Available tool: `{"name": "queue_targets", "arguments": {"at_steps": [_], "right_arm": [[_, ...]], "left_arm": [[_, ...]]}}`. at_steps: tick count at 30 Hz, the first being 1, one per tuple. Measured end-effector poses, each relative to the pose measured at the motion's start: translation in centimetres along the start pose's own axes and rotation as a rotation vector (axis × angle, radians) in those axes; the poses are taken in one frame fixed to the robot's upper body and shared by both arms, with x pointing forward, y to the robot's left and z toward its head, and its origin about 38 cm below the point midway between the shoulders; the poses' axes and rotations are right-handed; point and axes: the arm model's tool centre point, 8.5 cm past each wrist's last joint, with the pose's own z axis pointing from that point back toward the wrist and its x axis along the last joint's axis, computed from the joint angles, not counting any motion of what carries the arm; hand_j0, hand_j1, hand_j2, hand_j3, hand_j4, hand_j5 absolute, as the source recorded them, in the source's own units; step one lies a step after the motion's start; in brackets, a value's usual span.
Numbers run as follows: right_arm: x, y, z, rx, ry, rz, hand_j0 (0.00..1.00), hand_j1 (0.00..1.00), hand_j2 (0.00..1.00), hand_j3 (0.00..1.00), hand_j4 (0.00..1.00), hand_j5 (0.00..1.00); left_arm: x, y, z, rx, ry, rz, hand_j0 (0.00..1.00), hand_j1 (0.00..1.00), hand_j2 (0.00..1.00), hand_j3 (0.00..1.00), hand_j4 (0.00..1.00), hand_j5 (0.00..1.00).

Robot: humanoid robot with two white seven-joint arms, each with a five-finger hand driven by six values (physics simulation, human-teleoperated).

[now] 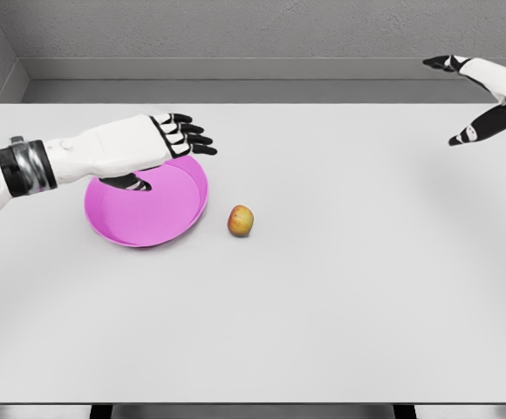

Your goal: Put the apple on the plate with both arms

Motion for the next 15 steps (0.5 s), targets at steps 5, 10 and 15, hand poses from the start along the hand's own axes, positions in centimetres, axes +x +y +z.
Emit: {"name": "queue_targets", "arguments": {"at_steps": [5, 10, 15], "right_arm": [[-0.4, 0.2, 0.2, 0.006, 0.012, -0.001, 1.00, 1.00, 1.00, 1.00, 1.00, 1.00], [-0.7, 0.7, 0.3, 0.016, 0.018, -0.003, 1.00, 1.00, 1.00, 1.00, 1.00, 1.00], [-1.0, 0.9, 0.4, 0.022, 0.026, -0.001, 1.00, 1.00, 1.00, 1.00, 1.00, 1.00]], "left_arm": [[3.7, -0.6, -5.7, -0.052, -0.145, -0.031, 1.00, 1.00, 1.00, 1.00, 1.00, 1.00], [5.7, -1.1, -7.9, -0.086, -0.216, -0.035, 1.00, 1.00, 1.00, 1.00, 1.00, 1.00], [6.6, -0.6, -9.5, -0.143, -0.266, -0.079, 1.00, 1.00, 1.00, 1.00, 1.00, 1.00]]}}
